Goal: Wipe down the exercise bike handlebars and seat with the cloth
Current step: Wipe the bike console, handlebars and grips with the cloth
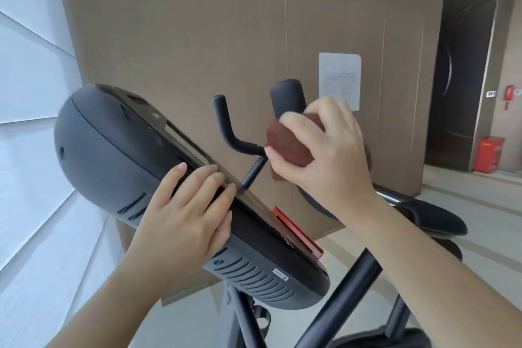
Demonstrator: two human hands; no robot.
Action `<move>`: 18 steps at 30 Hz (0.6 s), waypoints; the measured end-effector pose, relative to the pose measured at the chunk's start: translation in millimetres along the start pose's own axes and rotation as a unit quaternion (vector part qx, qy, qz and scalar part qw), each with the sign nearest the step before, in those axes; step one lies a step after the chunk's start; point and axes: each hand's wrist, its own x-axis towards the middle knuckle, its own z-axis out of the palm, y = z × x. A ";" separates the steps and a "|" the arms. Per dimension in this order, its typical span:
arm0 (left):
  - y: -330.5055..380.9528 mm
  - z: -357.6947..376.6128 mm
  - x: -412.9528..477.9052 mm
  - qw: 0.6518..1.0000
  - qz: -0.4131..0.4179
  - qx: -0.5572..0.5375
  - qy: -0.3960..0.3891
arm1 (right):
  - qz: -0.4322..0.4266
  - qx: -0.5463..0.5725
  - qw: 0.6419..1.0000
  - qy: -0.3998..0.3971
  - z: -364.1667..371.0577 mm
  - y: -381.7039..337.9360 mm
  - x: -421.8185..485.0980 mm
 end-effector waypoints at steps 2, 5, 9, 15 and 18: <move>3.0 -2.0 1.8 1.000 -0.001 0.001 -0.006 | 0.000 0.057 0.997 -0.044 -12.8 7.2 -33.5; 3.4 -9.1 6.8 1.000 -0.004 0.001 -0.004 | -0.026 0.091 0.991 -0.095 -17.2 19.1 -41.3; 12.6 -21.1 17.7 0.998 -0.034 -0.012 0.045 | 0.020 0.243 0.967 -0.072 -5.8 31.2 2.2; 29.9 -27.5 47.5 0.997 -0.046 -0.020 0.051 | 0.073 0.438 0.889 -0.106 3.1 52.5 1.0; 39.8 -25.4 53.9 0.997 -0.064 -0.026 0.035 | 0.023 0.467 0.860 -0.205 -2.0 69.9 -26.6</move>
